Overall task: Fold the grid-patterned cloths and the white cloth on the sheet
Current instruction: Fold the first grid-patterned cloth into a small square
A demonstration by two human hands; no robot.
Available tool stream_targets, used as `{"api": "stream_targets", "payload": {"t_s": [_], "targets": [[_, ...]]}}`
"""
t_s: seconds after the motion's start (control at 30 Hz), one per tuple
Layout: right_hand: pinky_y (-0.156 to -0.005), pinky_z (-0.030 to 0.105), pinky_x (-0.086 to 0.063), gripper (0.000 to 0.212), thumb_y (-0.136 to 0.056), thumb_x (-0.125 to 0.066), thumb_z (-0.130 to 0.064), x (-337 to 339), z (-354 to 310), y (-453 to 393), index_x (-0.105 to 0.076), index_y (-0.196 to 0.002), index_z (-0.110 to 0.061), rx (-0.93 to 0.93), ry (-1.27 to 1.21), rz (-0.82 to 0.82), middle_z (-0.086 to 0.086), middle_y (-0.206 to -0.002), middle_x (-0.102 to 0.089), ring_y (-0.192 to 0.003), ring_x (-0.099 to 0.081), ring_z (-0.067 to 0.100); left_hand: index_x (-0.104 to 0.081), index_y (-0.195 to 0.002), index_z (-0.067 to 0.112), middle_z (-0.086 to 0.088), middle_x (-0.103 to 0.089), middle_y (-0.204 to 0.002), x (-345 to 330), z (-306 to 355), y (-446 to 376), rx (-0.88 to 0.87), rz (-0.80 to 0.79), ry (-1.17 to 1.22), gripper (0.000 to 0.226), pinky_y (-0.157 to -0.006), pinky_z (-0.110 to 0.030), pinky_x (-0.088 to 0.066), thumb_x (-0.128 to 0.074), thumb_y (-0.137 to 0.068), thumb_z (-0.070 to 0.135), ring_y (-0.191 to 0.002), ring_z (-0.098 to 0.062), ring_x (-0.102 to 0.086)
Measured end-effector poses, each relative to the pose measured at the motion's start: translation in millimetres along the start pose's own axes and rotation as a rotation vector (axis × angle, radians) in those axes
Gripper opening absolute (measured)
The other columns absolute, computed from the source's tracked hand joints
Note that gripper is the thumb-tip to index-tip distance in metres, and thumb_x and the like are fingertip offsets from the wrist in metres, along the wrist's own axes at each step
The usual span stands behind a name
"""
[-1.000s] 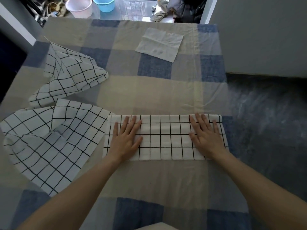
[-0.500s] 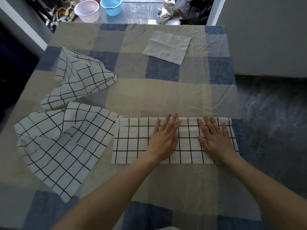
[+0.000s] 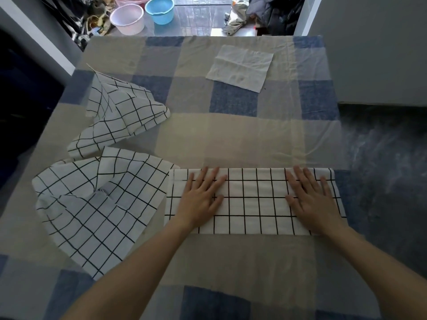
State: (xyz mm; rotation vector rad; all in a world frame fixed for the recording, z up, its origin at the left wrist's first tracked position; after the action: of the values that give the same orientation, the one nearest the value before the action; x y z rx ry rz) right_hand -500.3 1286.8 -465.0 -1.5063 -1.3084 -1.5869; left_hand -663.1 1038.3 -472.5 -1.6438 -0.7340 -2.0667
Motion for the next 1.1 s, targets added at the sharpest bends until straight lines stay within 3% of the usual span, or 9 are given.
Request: {"api": "stream_targets", "payload": {"t_s": [0.2,0.37,0.47,0.53,0.63,0.8,0.93,1.1], "targets": [[-0.119,0.043,0.008,0.066,-0.091,-0.006,-0.059,1.8,5.0,1.9,0.006,-0.152,-0.037,0.015,-0.013,0.003,-0.009,-0.161,0.013,-0.147,0.016,0.01,-0.011,-0.153,0.041,0.008,-0.004,-0.163,1.7,-8.1,7.1,0.024,0.024,-0.018,0.059,-0.119,-0.051,-0.001,-0.023,-0.097,0.055,-0.15,-0.02,0.008],[-0.12,0.042,-0.002,0.068,-0.09,-0.017,-0.059,5.6,22.4,7.4,-0.011,-0.153,-0.033,-0.031,-0.038,0.02,-0.008,-0.161,-0.003,-0.148,0.003,0.012,-0.011,-0.152,0.043,0.006,0.002,-0.163,1.7,-16.9,16.6,0.085,0.047,0.01,0.062,-0.118,-0.055,0.0,-0.029,-0.095,0.06,-0.149,-0.023,0.013],[-0.115,0.048,-0.023,0.062,-0.086,-0.032,-0.041,28.2,0.5,2.9,-0.041,-0.139,-0.011,-0.093,-0.121,0.189,0.012,-0.149,-0.035,-0.138,-0.029,0.032,-0.011,-0.152,0.043,0.006,0.003,-0.163,1.5,-16.0,16.5,0.098,0.046,0.011,0.063,-0.118,-0.056,0.0,-0.028,-0.094,0.061,-0.149,-0.024,0.014],[-0.112,0.047,-0.03,0.049,-0.086,-0.041,-0.027,47.9,-41.4,-2.4,-0.045,-0.128,-0.002,-0.061,-0.149,0.332,0.016,-0.139,-0.039,-0.129,-0.037,0.035,-0.013,-0.151,0.043,0.006,0.001,-0.163,1.6,-15.7,16.2,0.095,0.043,0.005,0.063,-0.118,-0.056,-0.001,-0.026,-0.093,0.061,-0.149,-0.024,0.013],[-0.117,0.045,-0.021,0.049,-0.092,-0.049,-0.02,53.6,-126.1,-15.9,-0.04,-0.137,-0.002,0.088,-0.206,0.344,0.015,-0.145,-0.034,-0.137,-0.028,0.028,-0.016,-0.151,0.041,0.005,-0.001,-0.164,2.7,-16.5,15.7,0.096,0.035,-0.002,0.064,-0.118,-0.057,-0.002,-0.026,-0.092,0.062,-0.149,-0.026,0.01],[-0.121,0.041,-0.001,0.06,-0.098,-0.02,-0.04,10.4,-203.5,-40.2,-0.016,-0.152,-0.016,0.14,-0.288,0.054,0.003,-0.161,-0.014,-0.149,-0.004,0.016,-0.007,-0.153,0.039,0.007,0.001,-0.163,1.6,-16.2,13.8,0.111,0.031,0.016,0.065,-0.117,-0.057,-0.005,-0.024,-0.093,0.054,-0.149,-0.024,0.011],[-0.12,0.038,0.005,0.063,-0.097,-0.013,-0.047,-7.2,-186.0,-40.6,-0.009,-0.154,-0.02,0.118,-0.204,0.04,-0.004,-0.162,-0.006,-0.148,0.003,0.009,-0.015,-0.152,0.041,0.007,-0.002,-0.163,0.6,-16.8,14.3,0.104,0.048,0.011,0.065,-0.118,-0.056,-0.005,-0.031,-0.091,0.057,-0.15,-0.025,0.007],[-0.12,0.04,0.008,0.063,-0.097,-0.01,-0.049,-5.7,-107.7,-34.0,0.001,-0.154,-0.024,-0.072,-0.149,0.055,-0.007,-0.162,0.004,-0.147,0.01,0.008,-0.017,-0.151,0.042,0.005,-0.001,-0.163,0.0,-17.2,12.9,0.097,0.032,-0.009,0.065,-0.117,-0.056,-0.003,-0.031,-0.09,0.061,-0.15,-0.026,0.009]]}}
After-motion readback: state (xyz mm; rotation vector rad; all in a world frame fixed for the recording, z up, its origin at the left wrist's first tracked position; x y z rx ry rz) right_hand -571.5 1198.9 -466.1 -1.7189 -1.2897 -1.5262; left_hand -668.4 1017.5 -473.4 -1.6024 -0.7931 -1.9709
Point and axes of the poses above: each hand's wrist, its own y-axis away from the middle knuckle, its own x-axis out of the back of the hand, z = x × y, the point moved 7 cm from there along -y, towards the middle knuckle
